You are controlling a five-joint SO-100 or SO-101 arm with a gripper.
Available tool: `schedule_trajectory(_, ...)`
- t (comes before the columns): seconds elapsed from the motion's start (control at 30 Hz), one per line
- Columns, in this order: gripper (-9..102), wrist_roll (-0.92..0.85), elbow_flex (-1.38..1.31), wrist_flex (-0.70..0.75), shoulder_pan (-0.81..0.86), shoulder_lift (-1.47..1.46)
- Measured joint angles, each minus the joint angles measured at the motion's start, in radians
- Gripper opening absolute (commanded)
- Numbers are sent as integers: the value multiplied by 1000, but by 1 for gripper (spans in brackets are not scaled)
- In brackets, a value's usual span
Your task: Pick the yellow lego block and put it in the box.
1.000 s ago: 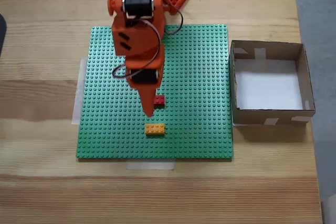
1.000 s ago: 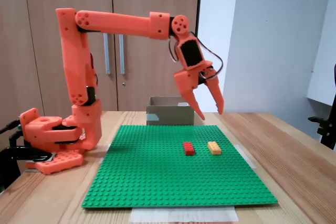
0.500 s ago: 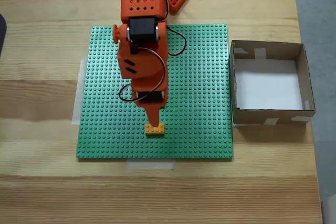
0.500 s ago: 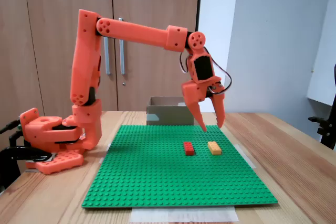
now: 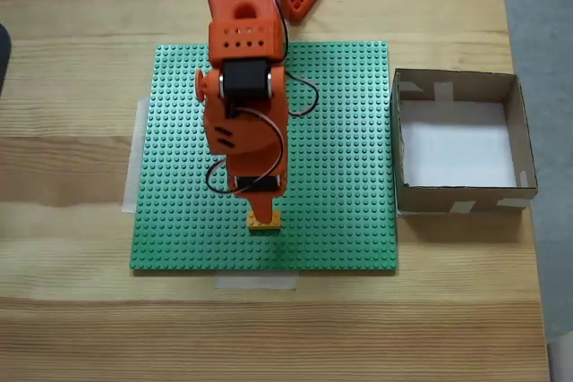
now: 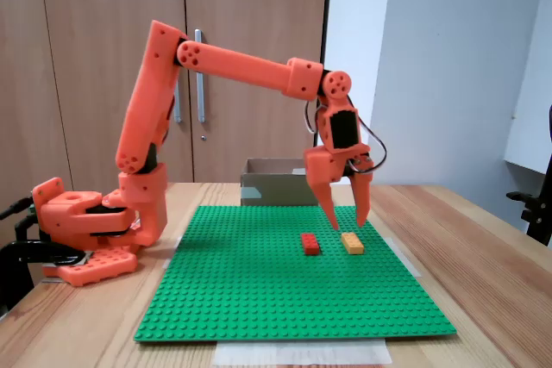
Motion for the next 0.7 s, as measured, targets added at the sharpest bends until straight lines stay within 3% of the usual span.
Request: schedule_trajectory(0.7, 16, 46, -34, -2, 20, -40)
